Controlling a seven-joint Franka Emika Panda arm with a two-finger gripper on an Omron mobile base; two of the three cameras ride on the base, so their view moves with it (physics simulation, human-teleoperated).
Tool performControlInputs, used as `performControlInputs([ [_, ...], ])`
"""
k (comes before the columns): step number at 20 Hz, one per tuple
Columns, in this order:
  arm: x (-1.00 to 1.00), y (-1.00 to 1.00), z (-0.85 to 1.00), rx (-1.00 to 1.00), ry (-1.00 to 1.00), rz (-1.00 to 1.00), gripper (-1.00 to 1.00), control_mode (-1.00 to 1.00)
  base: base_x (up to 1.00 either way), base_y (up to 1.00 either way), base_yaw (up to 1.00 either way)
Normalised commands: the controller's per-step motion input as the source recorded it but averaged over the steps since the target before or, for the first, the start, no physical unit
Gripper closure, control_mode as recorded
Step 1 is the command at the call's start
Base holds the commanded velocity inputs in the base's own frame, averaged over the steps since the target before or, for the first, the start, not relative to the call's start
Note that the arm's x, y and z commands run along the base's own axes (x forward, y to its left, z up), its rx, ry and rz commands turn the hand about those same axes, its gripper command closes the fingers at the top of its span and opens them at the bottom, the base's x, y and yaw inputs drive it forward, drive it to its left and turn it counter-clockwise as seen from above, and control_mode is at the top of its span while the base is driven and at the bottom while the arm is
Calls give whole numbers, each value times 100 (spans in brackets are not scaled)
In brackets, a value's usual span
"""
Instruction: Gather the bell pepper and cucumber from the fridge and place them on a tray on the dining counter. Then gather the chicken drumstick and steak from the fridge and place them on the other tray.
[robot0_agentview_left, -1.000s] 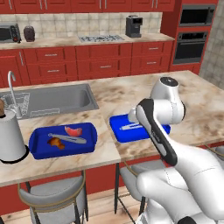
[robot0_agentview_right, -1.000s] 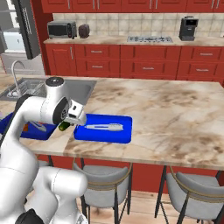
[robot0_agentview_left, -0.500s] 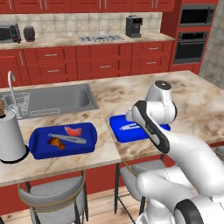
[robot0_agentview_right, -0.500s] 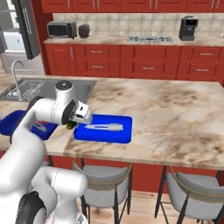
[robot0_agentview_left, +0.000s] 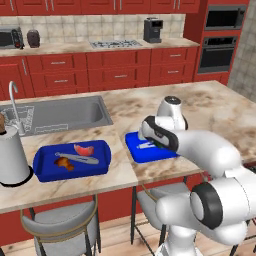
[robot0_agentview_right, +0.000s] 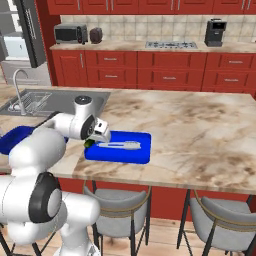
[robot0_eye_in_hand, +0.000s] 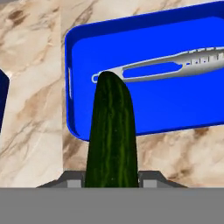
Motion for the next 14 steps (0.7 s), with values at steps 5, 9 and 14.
performControlInputs([
  [5, 49, 1, -32, -2, 6, 0, 100, -100, 0, 0, 0],
  [9, 40, 0, -25, 0, 5, 0, 100, -100, 0, 0, 0],
  [14, 31, 1, -26, 0, 4, 0, 100, -100, 0, 0, 0],
])
